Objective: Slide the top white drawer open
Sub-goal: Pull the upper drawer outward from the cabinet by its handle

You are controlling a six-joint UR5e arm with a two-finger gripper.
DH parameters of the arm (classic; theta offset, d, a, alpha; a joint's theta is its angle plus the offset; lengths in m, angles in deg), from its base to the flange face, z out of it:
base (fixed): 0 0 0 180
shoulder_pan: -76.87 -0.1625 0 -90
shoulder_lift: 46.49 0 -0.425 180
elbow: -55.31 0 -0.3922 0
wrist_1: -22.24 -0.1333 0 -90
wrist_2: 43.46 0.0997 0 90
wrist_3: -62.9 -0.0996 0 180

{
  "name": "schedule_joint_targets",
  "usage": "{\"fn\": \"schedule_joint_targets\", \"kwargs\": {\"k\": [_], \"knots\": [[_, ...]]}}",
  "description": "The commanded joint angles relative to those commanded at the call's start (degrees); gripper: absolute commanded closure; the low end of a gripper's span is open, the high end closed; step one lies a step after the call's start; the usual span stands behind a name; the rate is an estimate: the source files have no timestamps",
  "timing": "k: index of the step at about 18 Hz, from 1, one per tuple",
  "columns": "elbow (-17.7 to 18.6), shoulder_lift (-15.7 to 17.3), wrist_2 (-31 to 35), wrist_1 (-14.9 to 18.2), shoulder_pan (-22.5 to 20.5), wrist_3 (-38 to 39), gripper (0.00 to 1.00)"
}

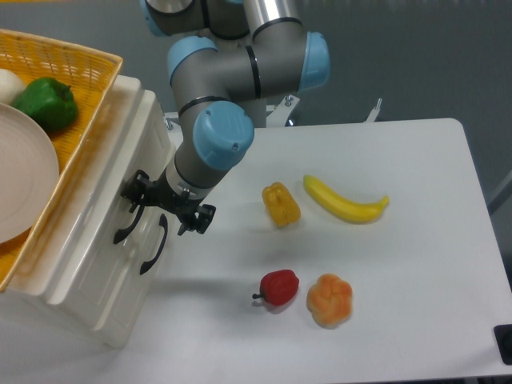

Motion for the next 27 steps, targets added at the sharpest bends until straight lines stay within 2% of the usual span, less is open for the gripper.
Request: {"fn": "schedule_joint_targets", "kwargs": {"k": [10, 23, 27], "knots": [[-0.2, 0.2, 4.4, -0.3, 0.0, -0.3, 0.00], [-0.5, 0.4, 4.4, -0.3, -1.8, -0.4, 0.00], [-0.6, 0.4, 4.4, -1.0, -3.4, -1.0, 0.00]]}}
